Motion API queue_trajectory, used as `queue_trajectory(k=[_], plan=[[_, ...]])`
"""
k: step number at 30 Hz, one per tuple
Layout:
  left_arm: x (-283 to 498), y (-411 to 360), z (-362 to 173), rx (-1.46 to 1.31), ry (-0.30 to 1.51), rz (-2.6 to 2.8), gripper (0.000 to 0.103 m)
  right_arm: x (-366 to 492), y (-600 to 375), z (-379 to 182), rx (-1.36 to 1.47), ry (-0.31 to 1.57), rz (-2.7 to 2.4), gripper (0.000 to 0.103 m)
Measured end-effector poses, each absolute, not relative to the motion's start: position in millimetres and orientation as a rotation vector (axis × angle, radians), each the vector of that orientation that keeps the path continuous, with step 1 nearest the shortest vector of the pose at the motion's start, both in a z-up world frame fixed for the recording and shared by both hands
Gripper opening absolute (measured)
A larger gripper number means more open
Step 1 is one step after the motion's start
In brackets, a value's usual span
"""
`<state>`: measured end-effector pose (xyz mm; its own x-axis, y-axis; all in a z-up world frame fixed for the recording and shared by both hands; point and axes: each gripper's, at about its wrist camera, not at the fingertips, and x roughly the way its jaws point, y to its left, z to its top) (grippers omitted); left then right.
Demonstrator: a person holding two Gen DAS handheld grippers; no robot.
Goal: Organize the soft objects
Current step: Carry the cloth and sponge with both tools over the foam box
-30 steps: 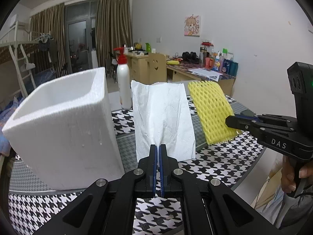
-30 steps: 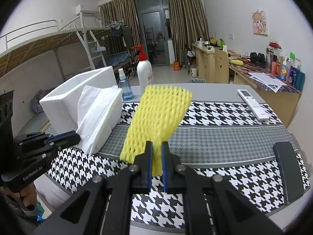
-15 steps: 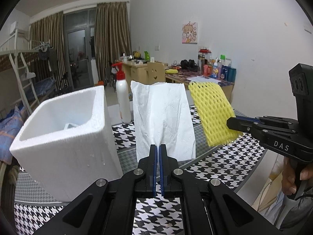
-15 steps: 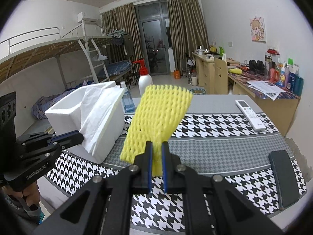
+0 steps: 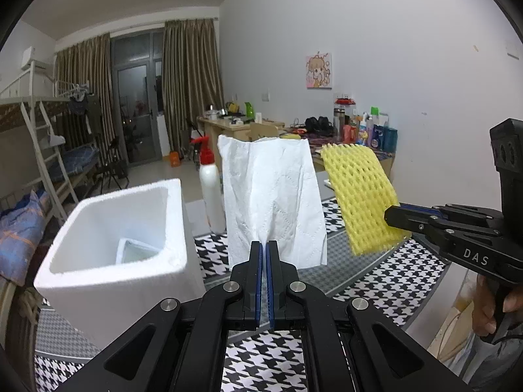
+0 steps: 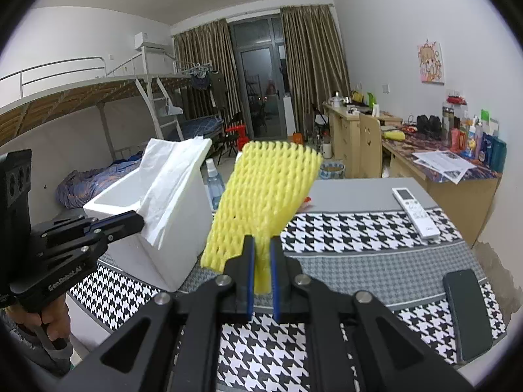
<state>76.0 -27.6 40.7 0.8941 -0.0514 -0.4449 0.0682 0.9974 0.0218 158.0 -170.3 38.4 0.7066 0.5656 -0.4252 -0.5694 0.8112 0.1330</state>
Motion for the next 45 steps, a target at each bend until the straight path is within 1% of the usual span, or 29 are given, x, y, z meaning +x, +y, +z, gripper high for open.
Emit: queue_trajectory(k=[27, 45], plan=[[90, -20, 66, 0.048, 0.393, 0.012, 0.002, 170, -164, 58, 0.009, 0.419, 0.679, 0.011], [86, -1, 76, 0.026, 0.349, 0.074, 0.002, 170, -138, 71, -0.009, 0.386, 0.743, 0.011]])
